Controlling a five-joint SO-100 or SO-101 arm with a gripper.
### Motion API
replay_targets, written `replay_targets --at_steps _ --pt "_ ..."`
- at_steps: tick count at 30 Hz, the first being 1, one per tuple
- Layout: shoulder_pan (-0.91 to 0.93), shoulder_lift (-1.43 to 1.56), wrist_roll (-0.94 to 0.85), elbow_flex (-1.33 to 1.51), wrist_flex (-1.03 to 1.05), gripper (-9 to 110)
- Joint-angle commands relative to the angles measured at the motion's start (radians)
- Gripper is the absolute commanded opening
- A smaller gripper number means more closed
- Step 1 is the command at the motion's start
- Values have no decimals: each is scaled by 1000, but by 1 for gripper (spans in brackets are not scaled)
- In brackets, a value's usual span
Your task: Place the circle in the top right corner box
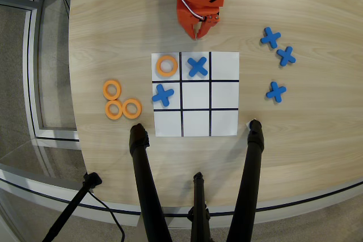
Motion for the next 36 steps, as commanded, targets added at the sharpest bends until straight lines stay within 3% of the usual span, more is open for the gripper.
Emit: replay_targets --at_steps 1,17,23,36 --pt "3 -5 3 55 3 0" --pt "2 -5 3 55 3 0" --pt "-89 -6 15 55 5 0" --pt "9 -32 -31 54 3 3"
